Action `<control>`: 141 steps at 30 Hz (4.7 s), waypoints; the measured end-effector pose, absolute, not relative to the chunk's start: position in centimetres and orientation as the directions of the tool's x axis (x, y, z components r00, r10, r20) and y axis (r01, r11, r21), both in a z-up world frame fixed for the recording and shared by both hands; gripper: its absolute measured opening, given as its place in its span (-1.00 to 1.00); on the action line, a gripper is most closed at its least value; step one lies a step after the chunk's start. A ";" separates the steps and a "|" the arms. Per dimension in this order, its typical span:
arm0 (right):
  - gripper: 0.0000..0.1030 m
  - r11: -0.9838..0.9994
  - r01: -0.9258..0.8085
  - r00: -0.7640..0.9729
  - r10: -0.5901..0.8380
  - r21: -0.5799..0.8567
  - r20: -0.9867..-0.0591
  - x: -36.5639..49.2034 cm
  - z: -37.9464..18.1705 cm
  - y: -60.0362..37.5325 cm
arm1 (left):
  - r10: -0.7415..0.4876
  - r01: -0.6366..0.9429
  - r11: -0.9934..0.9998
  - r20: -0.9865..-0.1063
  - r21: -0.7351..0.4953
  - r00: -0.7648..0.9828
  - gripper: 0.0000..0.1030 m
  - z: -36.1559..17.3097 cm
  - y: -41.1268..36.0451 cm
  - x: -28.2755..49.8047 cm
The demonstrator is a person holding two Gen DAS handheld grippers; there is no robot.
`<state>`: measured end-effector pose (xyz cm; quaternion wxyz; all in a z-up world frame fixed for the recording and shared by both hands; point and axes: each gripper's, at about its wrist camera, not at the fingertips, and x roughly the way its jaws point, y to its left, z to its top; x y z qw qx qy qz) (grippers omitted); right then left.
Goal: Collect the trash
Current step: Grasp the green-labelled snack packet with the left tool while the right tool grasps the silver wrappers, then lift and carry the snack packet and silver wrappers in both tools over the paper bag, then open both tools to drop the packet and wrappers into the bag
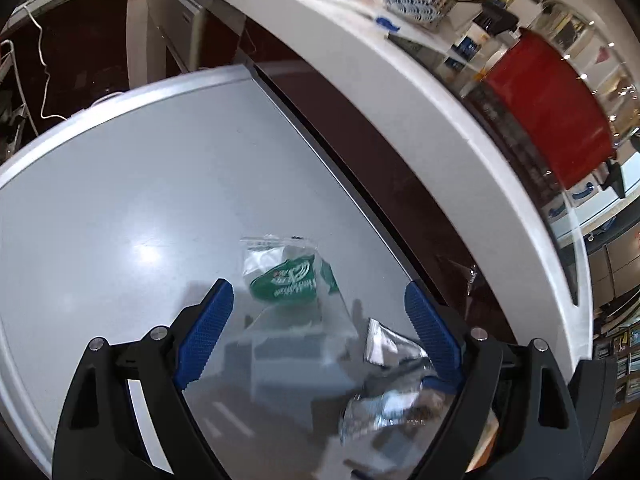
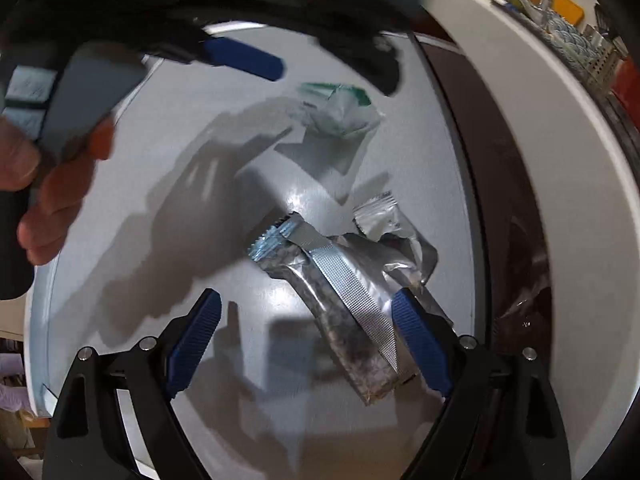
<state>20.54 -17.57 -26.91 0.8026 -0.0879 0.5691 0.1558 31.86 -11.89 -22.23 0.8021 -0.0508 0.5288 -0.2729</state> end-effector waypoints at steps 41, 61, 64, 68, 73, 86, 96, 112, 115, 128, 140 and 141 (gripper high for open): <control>0.04 0.846 -0.511 0.186 0.283 0.153 -0.941 16.9 -26.2 -15.3 | -0.462 0.270 0.885 -0.792 -0.380 0.399 -0.06 -20.9 4.9 17.4; -0.13 0.872 -0.461 0.279 0.319 0.165 -0.906 14.0 -22.1 -16.2 | -0.465 0.265 0.885 -0.751 -0.382 0.469 -0.06 -17.1 5.1 13.5; -0.13 0.880 -0.447 0.318 0.324 0.161 -0.891 13.3 -20.4 -16.7 | -0.457 0.275 0.889 -0.742 -0.366 0.490 -0.06 -16.0 4.7 12.1; -0.13 0.886 -0.438 0.366 0.331 0.152 -0.870 12.1 -18.0 -17.5 | -0.463 0.282 0.886 -0.722 -0.368 0.513 -0.06 -14.5 4.3 10.4; -0.13 0.892 -0.428 0.409 0.338 0.149 -0.848 10.8 -15.6 -18.0 | -0.458 0.287 0.889 -0.706 -0.357 0.541 -0.06 -12.9 3.8 8.7; -0.13 0.888 -0.433 0.491 0.376 0.154 -0.786 5.6 -10.4 -20.9 | -0.431 0.311 0.901 -0.691 -0.301 0.580 -0.06 -9.8 1.8 3.7; -0.13 0.871 -0.454 0.457 0.410 0.189 -0.789 0.7 -10.0 -22.6 | -0.435 0.362 0.893 -0.722 -0.268 0.538 -0.06 -9.6 0.0 -1.2; -0.13 0.874 -0.408 0.161 0.356 0.266 -0.921 -5.6 -22.4 -22.4 | -0.413 0.432 0.857 -0.875 -0.279 0.253 -0.06 -20.6 -4.0 -7.4; -0.13 0.874 -0.399 0.121 0.351 0.278 -0.929 -5.9 -24.7 -22.1 | -0.394 0.438 0.859 -0.890 -0.267 0.229 -0.06 -22.5 -4.4 -7.4; -0.08 0.897 -0.352 0.008 0.290 0.269 -0.957 -3.8 -32.8 -20.7 | -0.308 0.410 0.881 -0.944 -0.237 0.116 0.04 -30.9 -5.2 -5.7; 0.30 0.921 -0.304 0.016 0.262 0.245 -0.965 -3.5 -32.7 -22.4 | -0.296 0.380 0.895 -0.948 -0.234 0.114 0.46 -30.4 -4.5 -5.5; 0.31 0.922 -0.301 0.020 0.262 0.245 -0.965 -3.6 -32.6 -22.5 | -0.295 0.376 0.897 -0.949 -0.233 0.115 0.46 -30.3 -4.3 -5.6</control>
